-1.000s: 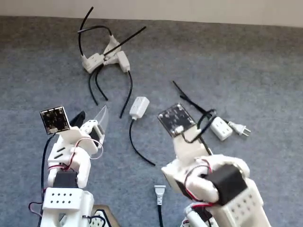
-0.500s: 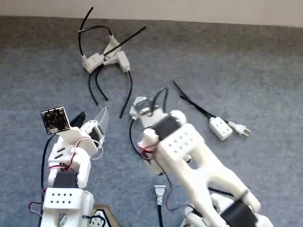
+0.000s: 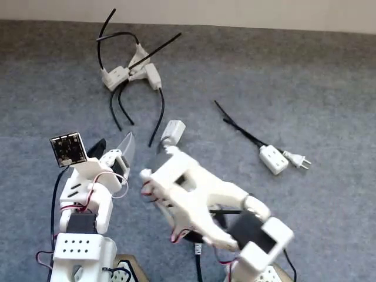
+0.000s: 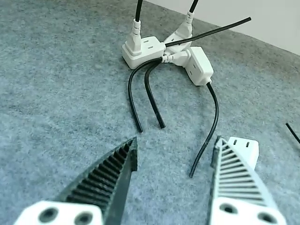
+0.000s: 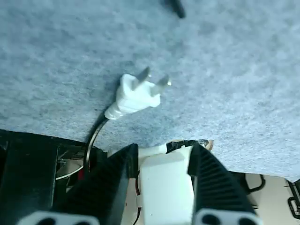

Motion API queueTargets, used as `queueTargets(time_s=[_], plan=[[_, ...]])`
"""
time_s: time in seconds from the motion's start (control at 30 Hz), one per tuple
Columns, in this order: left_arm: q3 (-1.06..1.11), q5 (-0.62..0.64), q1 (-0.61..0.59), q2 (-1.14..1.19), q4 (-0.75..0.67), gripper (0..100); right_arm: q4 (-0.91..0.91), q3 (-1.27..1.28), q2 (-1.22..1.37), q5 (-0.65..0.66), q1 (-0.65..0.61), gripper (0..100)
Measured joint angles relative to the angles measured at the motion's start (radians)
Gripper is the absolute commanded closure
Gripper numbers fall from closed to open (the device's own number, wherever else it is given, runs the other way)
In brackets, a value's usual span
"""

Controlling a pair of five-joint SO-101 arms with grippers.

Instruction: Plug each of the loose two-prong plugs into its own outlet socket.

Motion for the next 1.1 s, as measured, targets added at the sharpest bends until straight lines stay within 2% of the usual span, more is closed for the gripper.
queueTargets(time_s=[0.27,0.43,0.6,0.73,0.83,1.1], plan=[[0.0,0.0,0.0,0.0,0.0,73,-0.002,-0.132,0.097,-0.044,-0.12,89.6],[0.0,0.0,0.0,0.0,0.0,73,-0.008,-0.14,0.16,-0.064,-0.071,89.2],[0.0,0.0,-0.002,0.0,0.0,73,-0.008,-0.14,0.215,-0.064,0.015,79.1],[0.0,0.0,-0.009,0.0,0.0,74,-0.008,-0.14,0.224,-0.064,0.021,78.6],[0.0,0.0,-0.074,0.0,0.0,74,-0.008,-0.146,0.224,-0.064,0.025,78.6],[0.0,0.0,-0.344,0.0,0.0,74,-0.04,-0.146,0.224,-0.066,0.025,78.6]])
